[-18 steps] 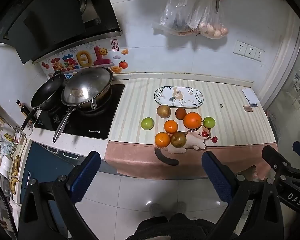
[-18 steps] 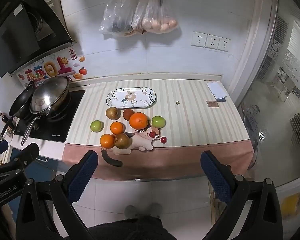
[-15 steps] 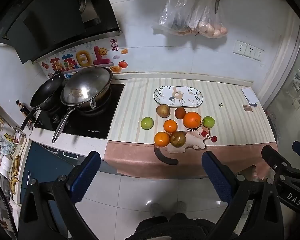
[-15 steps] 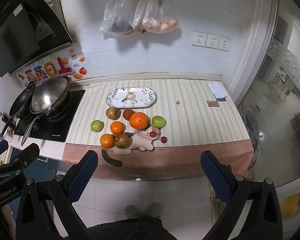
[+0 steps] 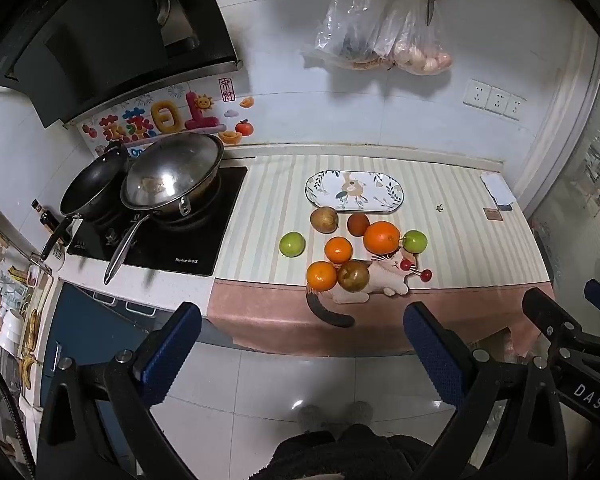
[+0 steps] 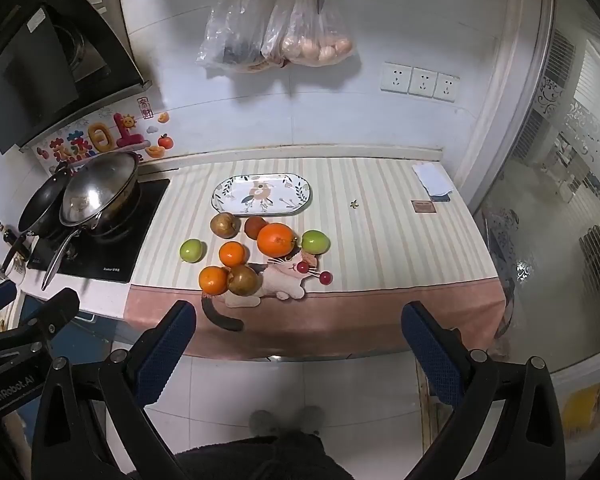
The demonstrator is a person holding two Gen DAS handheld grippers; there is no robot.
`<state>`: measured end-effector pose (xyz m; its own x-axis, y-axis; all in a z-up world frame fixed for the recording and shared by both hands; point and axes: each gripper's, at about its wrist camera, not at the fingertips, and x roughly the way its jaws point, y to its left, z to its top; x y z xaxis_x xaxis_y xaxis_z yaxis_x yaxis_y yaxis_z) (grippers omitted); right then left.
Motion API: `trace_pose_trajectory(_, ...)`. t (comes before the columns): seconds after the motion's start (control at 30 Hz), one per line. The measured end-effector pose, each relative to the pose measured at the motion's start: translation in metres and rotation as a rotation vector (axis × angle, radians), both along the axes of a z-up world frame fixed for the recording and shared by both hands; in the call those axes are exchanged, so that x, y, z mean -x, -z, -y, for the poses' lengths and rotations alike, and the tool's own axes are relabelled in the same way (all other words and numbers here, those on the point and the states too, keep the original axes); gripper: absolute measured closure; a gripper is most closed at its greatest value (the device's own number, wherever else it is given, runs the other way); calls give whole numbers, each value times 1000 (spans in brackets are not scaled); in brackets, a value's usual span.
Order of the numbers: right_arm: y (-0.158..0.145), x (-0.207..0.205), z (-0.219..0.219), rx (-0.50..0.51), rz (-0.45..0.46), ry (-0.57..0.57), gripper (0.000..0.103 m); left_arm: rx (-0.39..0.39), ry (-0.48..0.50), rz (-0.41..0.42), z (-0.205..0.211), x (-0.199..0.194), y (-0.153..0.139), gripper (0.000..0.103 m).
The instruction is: Organize fruits
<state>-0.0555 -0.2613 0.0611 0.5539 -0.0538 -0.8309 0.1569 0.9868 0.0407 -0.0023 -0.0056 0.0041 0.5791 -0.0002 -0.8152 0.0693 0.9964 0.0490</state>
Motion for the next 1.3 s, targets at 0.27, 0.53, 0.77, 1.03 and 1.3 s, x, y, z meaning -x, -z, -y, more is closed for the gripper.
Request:
trace_pose_trajectory(0.27,-1,6,0,3,6,-7,0,5,-5,-1,3,2,0,0)
trace_pose_trajectory(0.53,-6,11,-2,7,9,-12,0,16,-4,0,3,14,3,0)
trace_pose_trajectory(0.77,-6,16,-5,5,14,-17,0,36,-2,-3,3,20,4,0)
trace_pose_trajectory(1.03,-7,19,-5,4,18,-17,0,57,-5,-9,1,20,2,0)
trace_pose_trajectory(1.3,-8,20,-4,2,21,-19,0,57,-3,-9,0,18,1,0)
